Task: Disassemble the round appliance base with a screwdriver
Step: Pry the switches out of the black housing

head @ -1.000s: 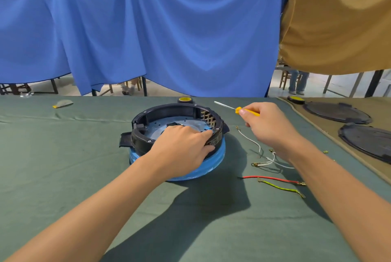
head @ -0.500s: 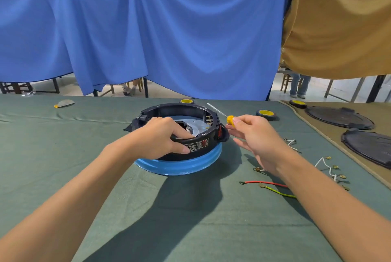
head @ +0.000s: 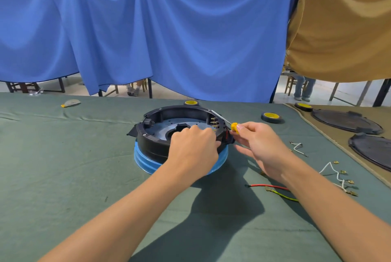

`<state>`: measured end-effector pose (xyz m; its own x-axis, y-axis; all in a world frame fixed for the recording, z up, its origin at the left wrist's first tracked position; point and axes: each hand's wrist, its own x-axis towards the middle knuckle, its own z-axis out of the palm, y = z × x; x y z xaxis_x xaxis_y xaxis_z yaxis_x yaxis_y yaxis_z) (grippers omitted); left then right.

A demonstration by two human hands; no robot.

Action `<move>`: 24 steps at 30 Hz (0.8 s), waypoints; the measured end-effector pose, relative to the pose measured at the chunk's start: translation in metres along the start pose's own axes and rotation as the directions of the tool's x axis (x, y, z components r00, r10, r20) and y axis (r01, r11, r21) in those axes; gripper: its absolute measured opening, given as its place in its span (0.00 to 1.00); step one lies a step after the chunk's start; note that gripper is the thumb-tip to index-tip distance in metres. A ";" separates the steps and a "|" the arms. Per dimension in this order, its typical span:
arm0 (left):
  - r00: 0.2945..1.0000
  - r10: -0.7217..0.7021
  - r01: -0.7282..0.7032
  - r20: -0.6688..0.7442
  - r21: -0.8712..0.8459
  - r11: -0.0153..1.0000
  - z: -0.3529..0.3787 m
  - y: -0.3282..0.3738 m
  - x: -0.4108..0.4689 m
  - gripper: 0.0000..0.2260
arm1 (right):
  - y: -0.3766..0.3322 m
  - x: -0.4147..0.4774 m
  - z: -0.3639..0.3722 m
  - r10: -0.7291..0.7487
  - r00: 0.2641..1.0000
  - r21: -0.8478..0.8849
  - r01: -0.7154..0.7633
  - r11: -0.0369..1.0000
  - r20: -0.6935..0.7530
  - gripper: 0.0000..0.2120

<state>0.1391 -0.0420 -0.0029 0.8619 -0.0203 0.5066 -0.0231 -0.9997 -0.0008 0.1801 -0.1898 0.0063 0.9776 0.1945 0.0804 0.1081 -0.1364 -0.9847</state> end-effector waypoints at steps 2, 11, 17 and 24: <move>1.000 0.007 -0.006 -0.013 0.027 1.000 0.000 0.005 -0.001 0.10 | -0.001 -0.001 0.001 -0.003 1.000 -0.008 0.003 1.000 -0.015 0.11; 0.966 0.155 -0.087 0.209 -0.302 0.950 -0.034 -0.043 0.020 0.18 | -0.017 -0.010 -0.001 0.004 0.993 -0.030 -0.008 1.000 -0.119 0.09; 0.973 -0.078 0.139 0.216 -0.283 0.949 -0.012 -0.090 0.020 0.28 | -0.013 -0.021 0.033 0.156 0.963 0.027 -0.154 0.988 -0.221 0.13; 0.919 -0.181 0.242 0.349 -0.140 0.960 -0.005 -0.059 0.027 0.25 | -0.009 -0.024 0.055 0.078 0.974 0.129 -0.052 0.990 -0.210 0.19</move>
<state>0.1613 0.0169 0.0150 0.9735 0.1586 0.1646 0.1159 -0.9632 0.2423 0.1460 -0.1393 0.0051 0.9991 -0.0255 0.0337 0.0332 -0.0201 -0.9992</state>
